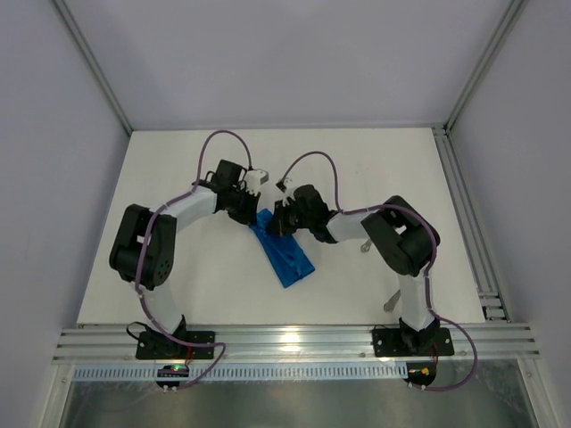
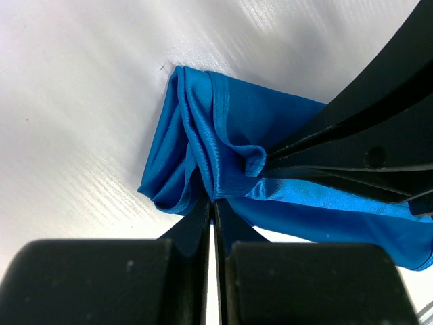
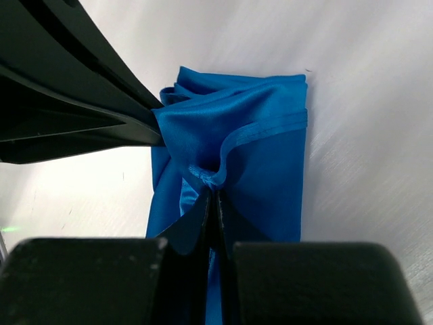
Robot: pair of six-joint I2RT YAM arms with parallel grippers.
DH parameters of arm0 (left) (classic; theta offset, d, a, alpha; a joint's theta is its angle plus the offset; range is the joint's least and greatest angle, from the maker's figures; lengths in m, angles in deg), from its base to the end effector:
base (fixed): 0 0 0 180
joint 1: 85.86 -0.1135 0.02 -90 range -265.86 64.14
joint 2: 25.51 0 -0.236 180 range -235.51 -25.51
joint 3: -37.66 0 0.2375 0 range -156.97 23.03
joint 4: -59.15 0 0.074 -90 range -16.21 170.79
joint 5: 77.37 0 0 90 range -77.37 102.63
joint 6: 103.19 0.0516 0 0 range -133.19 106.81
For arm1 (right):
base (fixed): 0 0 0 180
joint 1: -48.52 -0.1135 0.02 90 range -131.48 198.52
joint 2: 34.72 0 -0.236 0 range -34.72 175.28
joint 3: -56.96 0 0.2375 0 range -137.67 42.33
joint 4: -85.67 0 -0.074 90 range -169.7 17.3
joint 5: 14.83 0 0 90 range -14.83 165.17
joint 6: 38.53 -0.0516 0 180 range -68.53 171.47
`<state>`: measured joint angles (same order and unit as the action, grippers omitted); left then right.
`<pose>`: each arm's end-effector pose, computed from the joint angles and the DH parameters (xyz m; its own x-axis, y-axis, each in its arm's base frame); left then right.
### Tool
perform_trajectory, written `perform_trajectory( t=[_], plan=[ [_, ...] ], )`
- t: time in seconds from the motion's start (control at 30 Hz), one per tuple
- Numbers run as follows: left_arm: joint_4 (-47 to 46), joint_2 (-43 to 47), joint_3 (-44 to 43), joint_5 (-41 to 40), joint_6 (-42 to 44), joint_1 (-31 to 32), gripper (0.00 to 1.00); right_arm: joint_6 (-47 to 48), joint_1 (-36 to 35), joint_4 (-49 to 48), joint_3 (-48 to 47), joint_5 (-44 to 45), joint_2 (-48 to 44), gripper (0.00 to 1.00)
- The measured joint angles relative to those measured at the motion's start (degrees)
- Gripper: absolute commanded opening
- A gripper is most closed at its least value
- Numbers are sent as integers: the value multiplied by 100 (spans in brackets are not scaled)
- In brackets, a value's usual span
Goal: Fold the napkin into a case and place the utensils inside
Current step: Stuff the top corner of the smaller-rectangle-folded napkin into the folded napkin.
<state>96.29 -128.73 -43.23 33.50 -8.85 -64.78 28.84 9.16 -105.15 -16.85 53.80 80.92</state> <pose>0.3253 -0.1451 0.1477 -0.7632 0.3700 -0.5298 0.5643 0.7810 -0.2675 0.3002 0.2706 0.1050 -0.6878 -0.1007 -0.7189 -0.6147 0.6075 0.5031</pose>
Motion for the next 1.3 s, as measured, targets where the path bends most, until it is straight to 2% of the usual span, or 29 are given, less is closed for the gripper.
perform_trajectory(
  t=[0.17, 0.47, 0.6, 0.73, 1.0, 1.07, 1.1, 1.13, 1.3],
  plan=[
    [7, -166, -59, 140, 35, -17, 0, -39, 0, 101, -149, 2, 0, 13],
    [24, -199, -81, 146, 87, -17, 1, -216, 0, 190, -529, 55, 13, 14],
    [26, -199, -85, 149, 103, -20, 2, -446, -2, 98, -546, -2, 103, 35],
    [26, -205, -92, 144, 111, -22, 2, -573, -22, 63, -553, 13, 278, 43],
    [37, -216, -92, 146, 190, -72, 11, -581, -103, 20, -562, 216, 337, 43],
    [37, -219, -92, 144, 201, -96, 12, -581, -133, 22, -577, 304, 339, 40],
    [35, -219, -92, 142, 208, -105, 12, -581, -153, 26, -592, 361, 348, 38],
    [33, -223, -94, 140, 210, -116, 12, -584, -177, 39, -610, 428, 363, 31],
    [37, -262, -114, 173, 210, -144, 11, -586, -269, 122, -695, 813, 426, 12]
  ],
)
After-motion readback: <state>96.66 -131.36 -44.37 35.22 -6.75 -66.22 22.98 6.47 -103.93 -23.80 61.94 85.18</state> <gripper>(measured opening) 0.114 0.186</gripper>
